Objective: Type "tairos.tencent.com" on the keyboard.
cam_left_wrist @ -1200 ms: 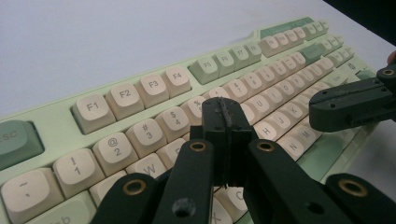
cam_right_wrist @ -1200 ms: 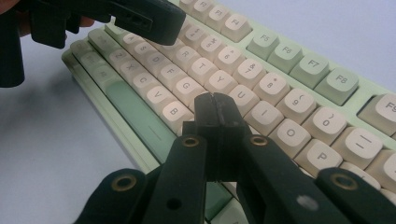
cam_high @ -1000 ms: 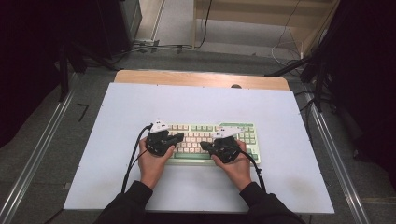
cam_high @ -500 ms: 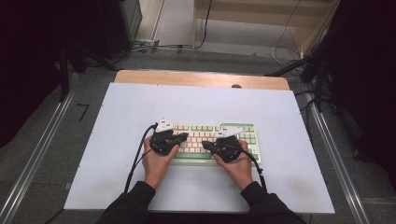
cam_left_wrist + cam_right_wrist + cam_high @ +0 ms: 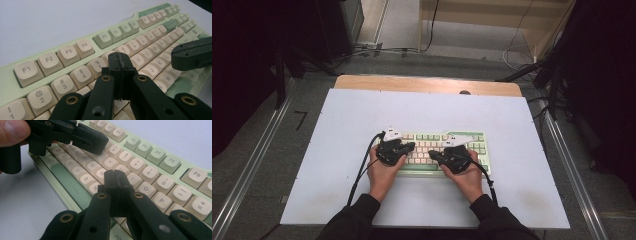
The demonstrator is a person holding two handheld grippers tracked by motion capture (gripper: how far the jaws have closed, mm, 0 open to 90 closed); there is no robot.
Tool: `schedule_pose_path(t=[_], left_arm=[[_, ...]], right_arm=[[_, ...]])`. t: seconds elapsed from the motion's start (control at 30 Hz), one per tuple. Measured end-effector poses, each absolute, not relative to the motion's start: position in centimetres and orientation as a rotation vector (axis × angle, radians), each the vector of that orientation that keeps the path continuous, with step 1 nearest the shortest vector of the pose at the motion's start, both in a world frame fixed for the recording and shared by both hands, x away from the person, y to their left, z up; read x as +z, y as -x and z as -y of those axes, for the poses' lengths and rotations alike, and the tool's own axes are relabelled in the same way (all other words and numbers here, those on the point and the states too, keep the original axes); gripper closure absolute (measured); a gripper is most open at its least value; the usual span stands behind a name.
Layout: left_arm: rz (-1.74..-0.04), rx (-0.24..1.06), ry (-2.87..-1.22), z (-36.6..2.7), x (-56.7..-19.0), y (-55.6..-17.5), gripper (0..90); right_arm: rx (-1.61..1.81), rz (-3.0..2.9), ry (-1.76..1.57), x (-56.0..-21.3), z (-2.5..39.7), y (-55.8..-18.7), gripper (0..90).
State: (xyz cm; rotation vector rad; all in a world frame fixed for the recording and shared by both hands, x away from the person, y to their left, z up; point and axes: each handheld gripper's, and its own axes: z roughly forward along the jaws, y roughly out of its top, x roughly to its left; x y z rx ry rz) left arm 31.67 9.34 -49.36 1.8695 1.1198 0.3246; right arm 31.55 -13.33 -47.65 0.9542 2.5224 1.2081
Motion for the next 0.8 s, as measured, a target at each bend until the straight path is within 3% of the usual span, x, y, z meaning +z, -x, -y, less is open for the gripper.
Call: schedule_pose_path(t=[0.8], left_arm=[[-1.109, 0.318, -1.884, -9.42, -48.92, -31.50, 90.0]], right_arm=[[1.209, -2.515, -0.957, -47.58, 13.64, -31.66, 87.8]])
